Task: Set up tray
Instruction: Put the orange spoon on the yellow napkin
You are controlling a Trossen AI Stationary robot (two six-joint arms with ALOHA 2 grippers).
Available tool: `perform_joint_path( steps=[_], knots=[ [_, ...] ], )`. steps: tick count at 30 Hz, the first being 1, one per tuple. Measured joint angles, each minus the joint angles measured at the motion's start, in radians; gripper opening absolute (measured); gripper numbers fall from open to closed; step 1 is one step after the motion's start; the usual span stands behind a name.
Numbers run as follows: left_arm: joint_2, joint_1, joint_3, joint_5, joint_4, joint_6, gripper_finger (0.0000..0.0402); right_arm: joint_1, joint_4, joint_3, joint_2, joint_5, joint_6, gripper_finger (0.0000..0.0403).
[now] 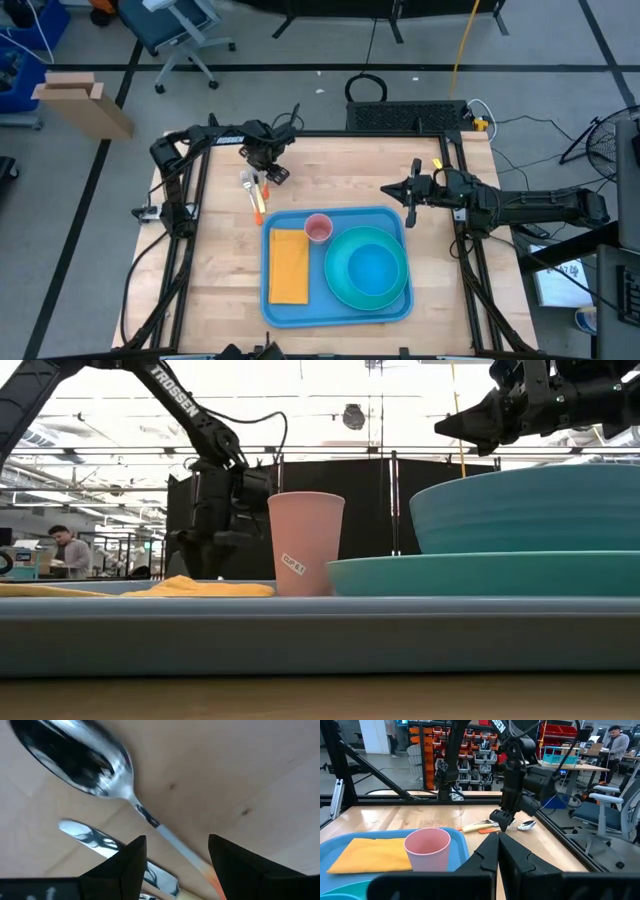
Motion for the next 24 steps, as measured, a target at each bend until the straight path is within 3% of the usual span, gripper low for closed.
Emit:
perform_joint_path(
  steps=[8,11,18,24],
  knots=[
    [0.057,0.002,0.005,0.006,0.024,0.018,0.0208,0.0,0.0,0.0,0.0,-0.001,-0.007,0.0],
    [0.058,0.002,0.004,0.02,0.029,0.025,0.0169,0.0,0.0,0.0,0.0,0.0,-0.007,0.0],
    [0.058,-0.001,0.002,0.034,0.056,0.065,0.0022,0.0,0.0,0.0,0.0,0.0,-0.008,0.0],
    [0.059,-0.002,0.001,0.027,0.065,0.114,0.0016,0.0,0.0,0.0,0.0,0.0,-0.011,0.0]
  ],
)
